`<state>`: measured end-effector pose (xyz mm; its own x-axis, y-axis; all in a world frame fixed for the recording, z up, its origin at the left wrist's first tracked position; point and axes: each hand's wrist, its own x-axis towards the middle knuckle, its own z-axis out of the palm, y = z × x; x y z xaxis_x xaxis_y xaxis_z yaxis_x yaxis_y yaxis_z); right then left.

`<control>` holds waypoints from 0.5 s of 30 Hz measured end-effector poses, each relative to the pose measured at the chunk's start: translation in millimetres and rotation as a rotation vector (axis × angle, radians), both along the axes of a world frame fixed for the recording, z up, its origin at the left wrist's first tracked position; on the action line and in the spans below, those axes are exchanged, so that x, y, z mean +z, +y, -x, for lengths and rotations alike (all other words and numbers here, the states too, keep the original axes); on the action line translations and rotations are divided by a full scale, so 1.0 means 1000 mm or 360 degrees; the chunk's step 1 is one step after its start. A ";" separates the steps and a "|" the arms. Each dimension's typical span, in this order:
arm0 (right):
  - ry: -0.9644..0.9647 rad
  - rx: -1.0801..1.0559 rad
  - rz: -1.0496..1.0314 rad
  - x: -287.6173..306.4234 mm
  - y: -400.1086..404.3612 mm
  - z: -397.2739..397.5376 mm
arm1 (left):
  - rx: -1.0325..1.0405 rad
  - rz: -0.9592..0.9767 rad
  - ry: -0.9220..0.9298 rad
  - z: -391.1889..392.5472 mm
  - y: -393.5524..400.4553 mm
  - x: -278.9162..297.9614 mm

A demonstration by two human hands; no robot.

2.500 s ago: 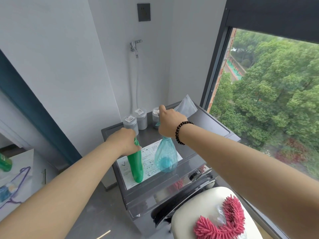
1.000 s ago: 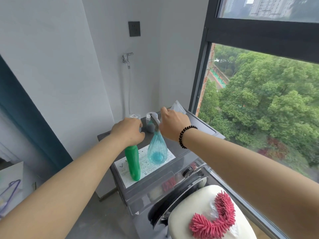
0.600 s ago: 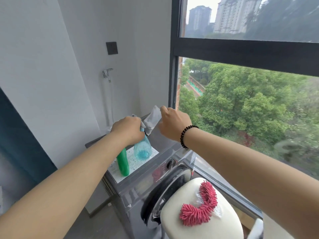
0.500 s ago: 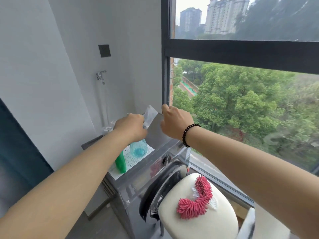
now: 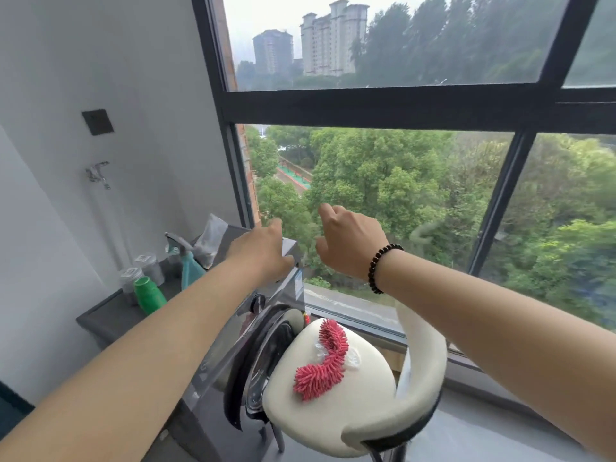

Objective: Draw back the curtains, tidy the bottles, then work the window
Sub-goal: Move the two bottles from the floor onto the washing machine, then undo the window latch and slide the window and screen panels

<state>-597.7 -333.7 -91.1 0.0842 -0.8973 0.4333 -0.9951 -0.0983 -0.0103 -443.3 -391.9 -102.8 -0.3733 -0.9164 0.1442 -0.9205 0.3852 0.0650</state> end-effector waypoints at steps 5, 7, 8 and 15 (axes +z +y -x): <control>-0.0021 -0.0196 0.0082 0.000 0.027 0.064 | -0.0247 -0.0055 0.0034 0.058 0.006 0.007; -0.0036 -0.0264 0.0113 0.000 0.035 0.091 | -0.0320 -0.0029 0.0035 0.084 0.007 0.011; -0.0039 -0.0300 0.0136 0.000 0.039 0.106 | -0.0356 -0.0012 0.0038 0.097 0.006 0.012; 0.0020 -0.0516 0.0187 0.005 0.069 0.216 | -0.0551 0.0020 0.0056 0.215 0.009 0.016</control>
